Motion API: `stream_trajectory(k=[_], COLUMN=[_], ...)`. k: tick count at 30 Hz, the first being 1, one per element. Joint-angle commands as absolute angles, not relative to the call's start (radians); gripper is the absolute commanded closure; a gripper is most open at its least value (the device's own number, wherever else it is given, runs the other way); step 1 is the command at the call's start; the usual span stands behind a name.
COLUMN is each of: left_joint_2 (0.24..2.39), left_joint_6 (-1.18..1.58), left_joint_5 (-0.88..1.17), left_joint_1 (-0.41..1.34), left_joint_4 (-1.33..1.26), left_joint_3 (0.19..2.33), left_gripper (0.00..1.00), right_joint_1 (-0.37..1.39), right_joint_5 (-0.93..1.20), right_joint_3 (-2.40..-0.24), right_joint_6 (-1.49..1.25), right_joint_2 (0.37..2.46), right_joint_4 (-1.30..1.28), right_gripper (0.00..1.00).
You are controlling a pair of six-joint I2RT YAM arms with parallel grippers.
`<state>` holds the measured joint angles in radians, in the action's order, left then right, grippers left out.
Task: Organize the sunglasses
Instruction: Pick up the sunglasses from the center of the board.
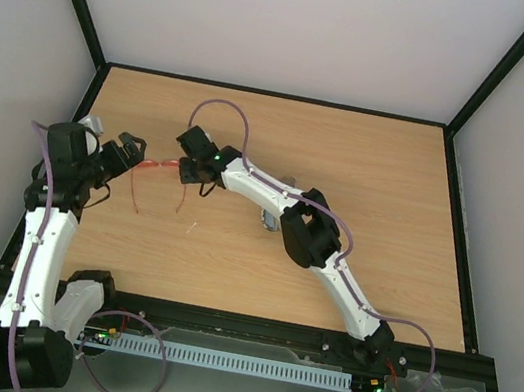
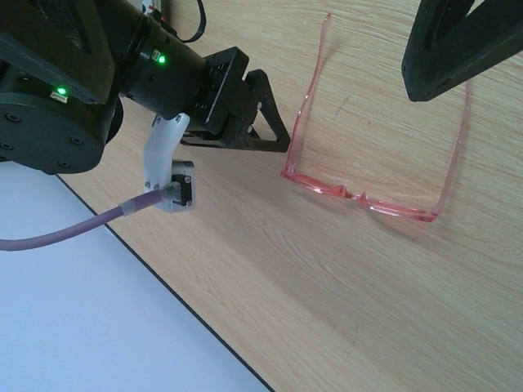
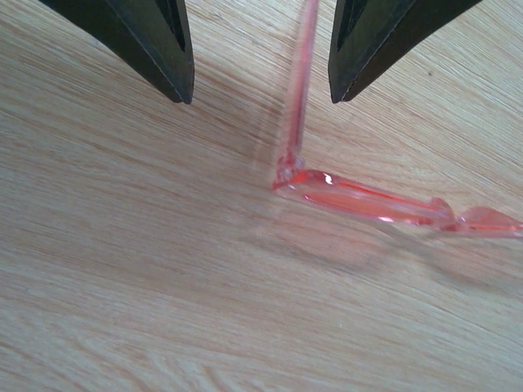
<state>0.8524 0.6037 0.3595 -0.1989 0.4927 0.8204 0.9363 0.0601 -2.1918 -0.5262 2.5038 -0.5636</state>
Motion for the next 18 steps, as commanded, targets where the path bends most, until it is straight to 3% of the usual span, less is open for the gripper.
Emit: stream_trajectory(k=[1, 13, 18], left_joint_2=[0.855, 0.858, 0.859], left_joint_6=[0.59, 0.592, 0.59], left_joint_5=[0.385, 0.397, 0.4], left_joint_1=[-0.21, -0.219, -0.221], left_joint_4=[0.501, 0.496, 0.494], left_joint_3=[0.854, 0.85, 0.845], left_gripper=[0.01, 0.01, 0.01], right_joint_1=[0.942, 0.945, 0.948], right_joint_5=[0.055, 0.034, -0.029], right_joint_3=[-2.249, -2.289, -2.291], right_joint_6=[-0.551, -0.572, -0.569], right_joint_2=[2.542, 2.617, 2.625], right_joint_4=[-0.545, -0.522, -0.565], right_gripper=[0.54, 0.6, 0.81])
